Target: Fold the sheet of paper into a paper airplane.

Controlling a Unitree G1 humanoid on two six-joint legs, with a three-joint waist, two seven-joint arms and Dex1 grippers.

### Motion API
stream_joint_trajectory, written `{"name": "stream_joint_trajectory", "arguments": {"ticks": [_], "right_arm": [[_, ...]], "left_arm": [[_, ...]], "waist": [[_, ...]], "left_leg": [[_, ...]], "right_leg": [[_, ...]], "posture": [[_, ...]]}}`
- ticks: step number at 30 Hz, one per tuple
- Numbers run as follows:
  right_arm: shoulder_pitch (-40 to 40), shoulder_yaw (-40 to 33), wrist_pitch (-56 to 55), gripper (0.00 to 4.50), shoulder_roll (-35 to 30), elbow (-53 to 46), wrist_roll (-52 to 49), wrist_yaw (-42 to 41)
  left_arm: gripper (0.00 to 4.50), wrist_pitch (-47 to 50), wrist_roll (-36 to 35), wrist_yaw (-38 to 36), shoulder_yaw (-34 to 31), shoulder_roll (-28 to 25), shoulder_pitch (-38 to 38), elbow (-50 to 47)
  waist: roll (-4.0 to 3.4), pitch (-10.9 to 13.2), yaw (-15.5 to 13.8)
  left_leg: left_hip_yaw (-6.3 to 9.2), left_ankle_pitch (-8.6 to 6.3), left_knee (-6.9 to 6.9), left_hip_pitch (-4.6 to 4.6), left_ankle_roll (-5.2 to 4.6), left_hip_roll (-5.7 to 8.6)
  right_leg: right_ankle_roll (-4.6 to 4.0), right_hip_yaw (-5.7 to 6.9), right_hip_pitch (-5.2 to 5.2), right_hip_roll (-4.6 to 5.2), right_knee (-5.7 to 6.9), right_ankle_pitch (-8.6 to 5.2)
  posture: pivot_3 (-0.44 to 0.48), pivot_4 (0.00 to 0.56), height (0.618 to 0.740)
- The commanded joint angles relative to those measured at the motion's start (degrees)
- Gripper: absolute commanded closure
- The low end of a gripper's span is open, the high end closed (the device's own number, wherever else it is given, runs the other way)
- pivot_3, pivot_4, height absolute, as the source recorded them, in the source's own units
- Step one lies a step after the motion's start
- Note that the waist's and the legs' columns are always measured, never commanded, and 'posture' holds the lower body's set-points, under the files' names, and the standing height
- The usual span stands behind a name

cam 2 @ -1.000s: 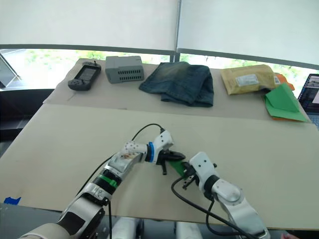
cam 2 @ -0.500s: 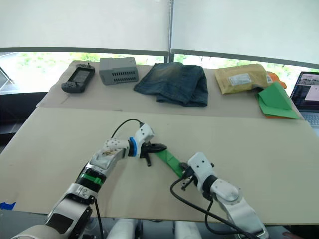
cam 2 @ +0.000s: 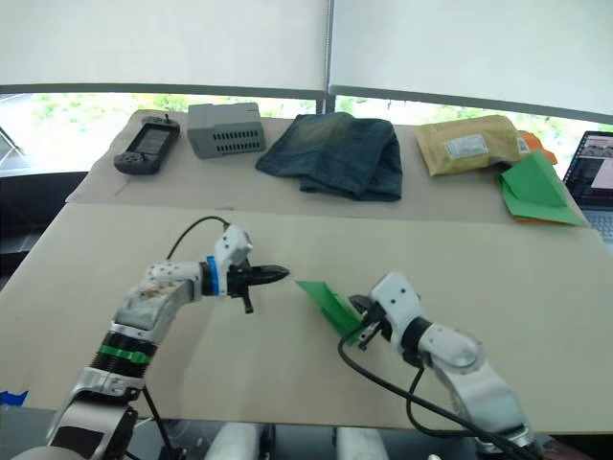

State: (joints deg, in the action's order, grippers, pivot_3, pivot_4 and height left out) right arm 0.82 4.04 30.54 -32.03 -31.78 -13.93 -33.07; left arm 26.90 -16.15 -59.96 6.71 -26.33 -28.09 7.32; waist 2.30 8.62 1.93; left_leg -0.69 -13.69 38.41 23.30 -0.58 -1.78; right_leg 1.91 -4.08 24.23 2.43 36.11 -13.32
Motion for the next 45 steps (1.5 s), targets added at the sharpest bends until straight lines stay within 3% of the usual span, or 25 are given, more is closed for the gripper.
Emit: {"name": "stream_joint_trajectory", "arguments": {"ticks": [1, 7, 12, 18, 31, 37, 45], "right_arm": [[-0.53, -1.18, 3.02, 4.48, -3.63, -7.14, -3.79, -3.79], [-4.35, 3.63, 12.20, 4.48, -7.02, -12.22, -4.90, -4.26], [-8.48, 9.21, 18.18, 4.48, -3.87, -11.72, -4.29, -0.43], [-12.01, 12.41, 20.34, 2.60, -4.81, -9.32, 0.86, 2.70], [-13.73, 9.42, 24.35, 2.60, -3.46, -5.58, 1.01, 5.02], [-15.32, 6.74, 24.94, 2.60, -5.90, -4.74, 0.91, 3.45], [-17.55, 7.99, 27.89, 2.60, -6.40, -4.08, 1.11, 3.37]], "left_arm": [[4.50, 0.76, -2.56, -3.50, -1.38, -3.51, 0.81, -4.35], [4.50, 2.71, -4.70, -7.82, -0.96, -9.84, 4.37, -9.65], [4.50, 2.96, -5.05, -7.20, -1.05, -11.40, 6.59, -11.56], [4.50, 3.70, -5.54, -6.42, -1.46, -11.97, 8.30, -13.64], [4.50, 1.31, -7.26, -6.52, -2.64, -11.57, 8.55, -15.22], [4.50, 0.62, -7.27, -6.07, -2.50, -11.98, 8.51, -15.20], [4.50, 0.61, -7.51, -4.93, -2.46, -11.34, 8.58, -15.64]], "waist": [[0.00, 0.00, -0.23], [0.01, 0.03, -0.42], [0.01, 0.04, -0.91], [0.00, 0.05, -1.15], [0.00, 0.05, -1.12], [0.00, 0.05, -1.13], [0.00, 0.05, -1.08]], "left_leg": [[-0.02, -0.01, -0.03, 0.01, 0.00, 0.07], [-0.04, -0.06, -0.12, 0.06, -0.08, 0.05], [-0.14, -0.04, -0.08, -0.01, -0.06, -0.01], [-0.20, -0.03, 0.03, 0.00, -0.05, 0.00], [-0.20, -0.03, 0.07, 0.01, -0.05, 0.03], [-0.21, -0.03, 0.08, 0.02, -0.05, 0.05], [-0.19, -0.03, 0.11, 0.01, -0.05, 0.04]], "right_leg": [[-0.14, 0.03, 0.01, 0.00, 0.02, 0.05], [-0.27, 0.06, 0.06, 0.04, -0.02, 0.04], [-0.06, 0.08, 0.04, 0.02, 0.01, -0.11], [-0.02, 0.07, 0.03, 0.04, 0.02, -0.12], [-0.30, 0.09, 0.04, -0.01, 0.06, 0.04], [-0.32, 0.08, 0.04, -0.01, 0.07, 0.05], [-0.33, 0.09, 0.04, -0.05, 0.12, 0.05]], "posture": [[0.000, 0.150, 0.734], [0.000, 0.150, 0.734], [0.000, 0.150, 0.734], [0.000, 0.150, 0.734], [0.000, 0.150, 0.734], [0.000, 0.150, 0.734], [0.000, 0.150, 0.734]]}}
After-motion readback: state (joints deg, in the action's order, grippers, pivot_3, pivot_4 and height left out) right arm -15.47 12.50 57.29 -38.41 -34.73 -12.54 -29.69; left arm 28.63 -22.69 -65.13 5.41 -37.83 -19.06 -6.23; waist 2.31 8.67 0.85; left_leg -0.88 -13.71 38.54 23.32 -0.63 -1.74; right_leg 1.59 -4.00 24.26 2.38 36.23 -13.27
